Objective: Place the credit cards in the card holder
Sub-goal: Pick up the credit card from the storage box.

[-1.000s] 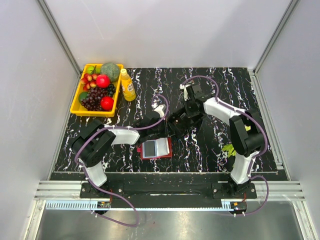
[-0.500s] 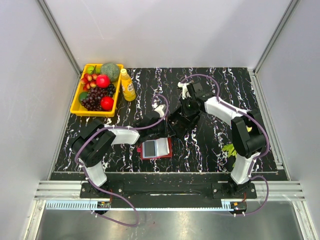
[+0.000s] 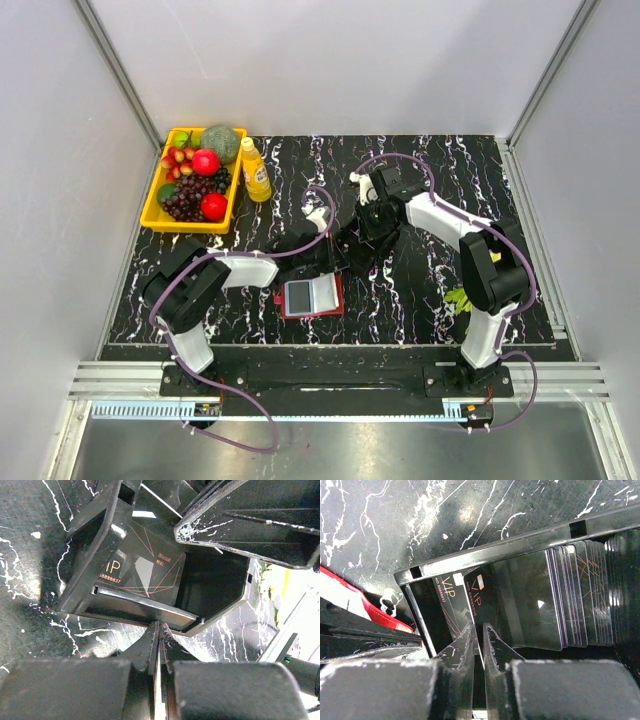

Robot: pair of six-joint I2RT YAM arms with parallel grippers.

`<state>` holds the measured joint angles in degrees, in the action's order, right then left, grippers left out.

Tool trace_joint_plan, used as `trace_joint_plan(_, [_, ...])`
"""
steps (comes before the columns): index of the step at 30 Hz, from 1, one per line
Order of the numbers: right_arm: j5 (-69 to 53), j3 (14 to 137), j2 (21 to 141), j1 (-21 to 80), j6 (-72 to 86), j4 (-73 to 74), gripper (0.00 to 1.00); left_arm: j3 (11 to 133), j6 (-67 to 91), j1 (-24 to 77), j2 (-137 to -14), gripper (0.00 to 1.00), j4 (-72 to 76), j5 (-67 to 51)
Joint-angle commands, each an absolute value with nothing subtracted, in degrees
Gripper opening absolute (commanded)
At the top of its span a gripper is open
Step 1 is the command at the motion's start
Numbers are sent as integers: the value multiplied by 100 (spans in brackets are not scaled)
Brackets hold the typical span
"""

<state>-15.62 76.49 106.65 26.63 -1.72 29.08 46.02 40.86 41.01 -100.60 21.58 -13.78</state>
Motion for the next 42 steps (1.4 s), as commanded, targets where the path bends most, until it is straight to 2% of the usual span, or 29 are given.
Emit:
trace_joint_plan(1, [-1651, 7857, 10776, 2707, -325, 3129, 15, 4808, 4122, 4043, -10125, 3, 2487, -1406])
trace_joint_plan(5, [-1679, 7866, 10775, 2716, -264, 3138, 17, 4816, 4131, 4025, -10116, 3, 2505, -1415])
trace_joint_plan(6, [-1635, 7866, 10819, 2725, -238, 3146, 20, 4816, 4131, 4025, -10116, 3, 2505, -1415])
trace_joint_plan(9, [-1258, 7823, 10854, 2812, -211, 3138, 14, 4825, 4131, 4025, -10108, 3, 2496, -1424])
trace_joint_plan(11, [-995, 7813, 10776, 2891, -202, 3146, 1, 4799, 4140, 4017, -10072, 3, 2496, -1415])
trace_joint_plan(12, [-854, 7761, 10662, 2961, -237, 3086, 0, 4790, 4140, 4017, -10046, 3, 2496, -1424])
trace_joint_plan(21, [413, 7234, 9203, 3384, -448, 2268, 0, 4773, 4070, 3999, -9519, 3, 2259, -1240])
trace_joint_plan(33, [1827, 6917, 8842, 3981, -738, 2074, 0, 4667, 4043, 4008, -9185, 3, 2022, -1073])
trace_joint_plan(38, [1284, 6803, 8395, 4060, -292, 2004, 0, 4518, 3894, 4008, -8606, 3, 1653, -695])
trace_joint_plan(42, [714, 6645, 7938, 4060, 701, 1960, 0, 4272, 3692, 3999, -7789, 6, 1161, -55])
